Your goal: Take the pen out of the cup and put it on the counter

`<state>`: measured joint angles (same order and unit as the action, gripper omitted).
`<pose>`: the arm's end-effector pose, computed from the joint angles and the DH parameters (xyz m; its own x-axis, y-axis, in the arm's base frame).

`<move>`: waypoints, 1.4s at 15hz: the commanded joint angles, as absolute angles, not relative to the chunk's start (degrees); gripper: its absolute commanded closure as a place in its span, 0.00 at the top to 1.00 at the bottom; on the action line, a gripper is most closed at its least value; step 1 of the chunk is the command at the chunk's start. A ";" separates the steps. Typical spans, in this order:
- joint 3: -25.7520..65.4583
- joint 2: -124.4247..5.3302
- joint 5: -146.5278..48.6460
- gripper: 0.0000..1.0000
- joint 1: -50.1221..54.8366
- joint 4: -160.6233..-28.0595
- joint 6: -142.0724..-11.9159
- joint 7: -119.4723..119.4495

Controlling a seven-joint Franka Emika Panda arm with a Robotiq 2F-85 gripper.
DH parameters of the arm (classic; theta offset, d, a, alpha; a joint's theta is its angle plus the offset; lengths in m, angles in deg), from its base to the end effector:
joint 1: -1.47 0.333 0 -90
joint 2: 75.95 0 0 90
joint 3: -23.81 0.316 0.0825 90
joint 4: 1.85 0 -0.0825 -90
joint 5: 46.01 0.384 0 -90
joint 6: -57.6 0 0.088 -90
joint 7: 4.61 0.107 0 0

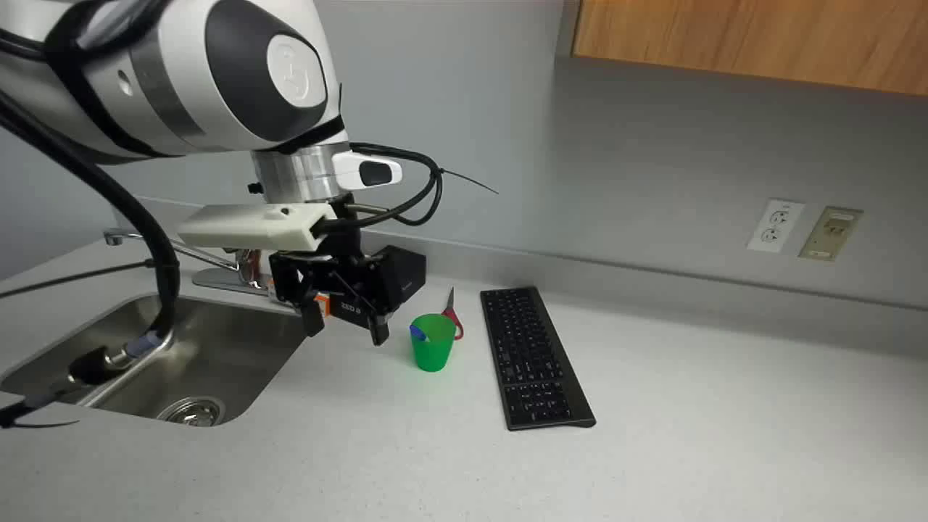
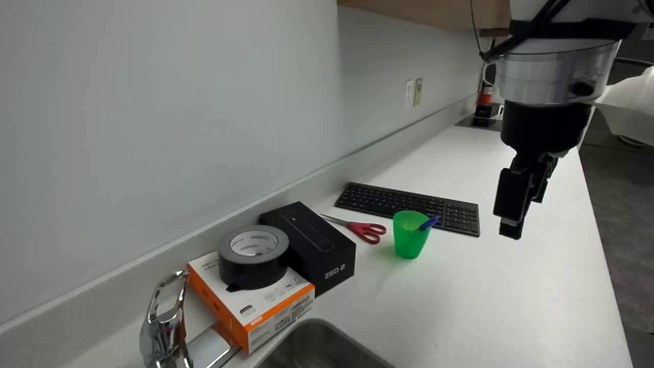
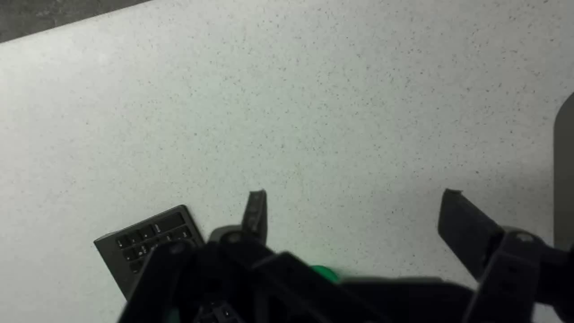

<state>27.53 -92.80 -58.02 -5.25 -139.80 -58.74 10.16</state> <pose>0.4371 -0.0344 0.4187 0.9758 -0.2150 -0.0404 -0.2017 -0.9558 0.2138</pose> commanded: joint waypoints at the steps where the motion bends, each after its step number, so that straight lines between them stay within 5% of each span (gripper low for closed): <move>1: 26.54 -92.69 -58.31 1.00 -4.21 -139.72 -58.58 10.38; 21: 18.79 -75.99 -46.11 1.00 -4.57 -123.96 -65.00 -3.67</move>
